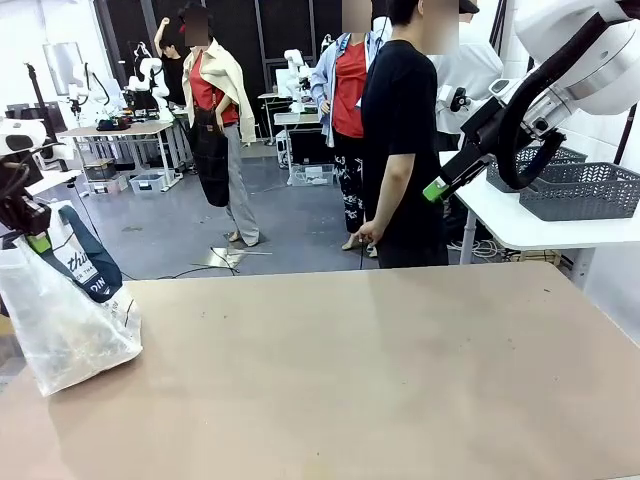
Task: Transfer purchased items from the store into the shopping bag.
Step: Move the Reusable shopping bag to the right side of the table.
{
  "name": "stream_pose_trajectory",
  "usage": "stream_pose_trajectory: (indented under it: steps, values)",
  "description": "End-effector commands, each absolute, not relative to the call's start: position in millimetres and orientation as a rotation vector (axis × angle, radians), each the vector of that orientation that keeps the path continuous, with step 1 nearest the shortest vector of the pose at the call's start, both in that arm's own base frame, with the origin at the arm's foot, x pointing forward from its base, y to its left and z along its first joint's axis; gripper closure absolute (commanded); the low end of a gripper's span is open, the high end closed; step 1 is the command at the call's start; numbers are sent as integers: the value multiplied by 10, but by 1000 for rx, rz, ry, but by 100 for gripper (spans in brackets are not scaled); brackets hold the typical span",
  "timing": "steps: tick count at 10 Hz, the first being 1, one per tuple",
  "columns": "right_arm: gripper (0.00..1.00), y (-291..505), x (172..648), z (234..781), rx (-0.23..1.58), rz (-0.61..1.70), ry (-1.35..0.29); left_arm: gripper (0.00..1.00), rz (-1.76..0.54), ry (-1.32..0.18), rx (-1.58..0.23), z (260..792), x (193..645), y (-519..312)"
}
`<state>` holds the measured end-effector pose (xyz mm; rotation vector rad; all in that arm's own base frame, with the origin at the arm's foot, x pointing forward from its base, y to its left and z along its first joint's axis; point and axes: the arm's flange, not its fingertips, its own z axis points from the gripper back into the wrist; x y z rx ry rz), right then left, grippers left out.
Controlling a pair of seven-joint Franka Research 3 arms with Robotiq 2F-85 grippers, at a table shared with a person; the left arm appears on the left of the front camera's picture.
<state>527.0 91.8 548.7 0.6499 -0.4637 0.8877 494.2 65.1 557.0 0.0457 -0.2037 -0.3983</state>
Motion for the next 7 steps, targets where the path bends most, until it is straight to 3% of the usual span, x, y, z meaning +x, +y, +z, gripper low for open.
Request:
stream_pose_trajectory:
  steps: [1,2,5,7]
  values:
    - [0,920,5280,5498,655,896,-459,100,-339,-115,20,5574,4986,572]
    - [0,920,5280,5498,655,896,-459,100,-398,-204,46,5570,4942,651]
    - [0,920,5280,5498,655,896,-459,100,-398,-204,46,5570,4942,651]
    - [0,920,5280,5498,655,896,-459,60,-377,-177,50,5582,4973,590]
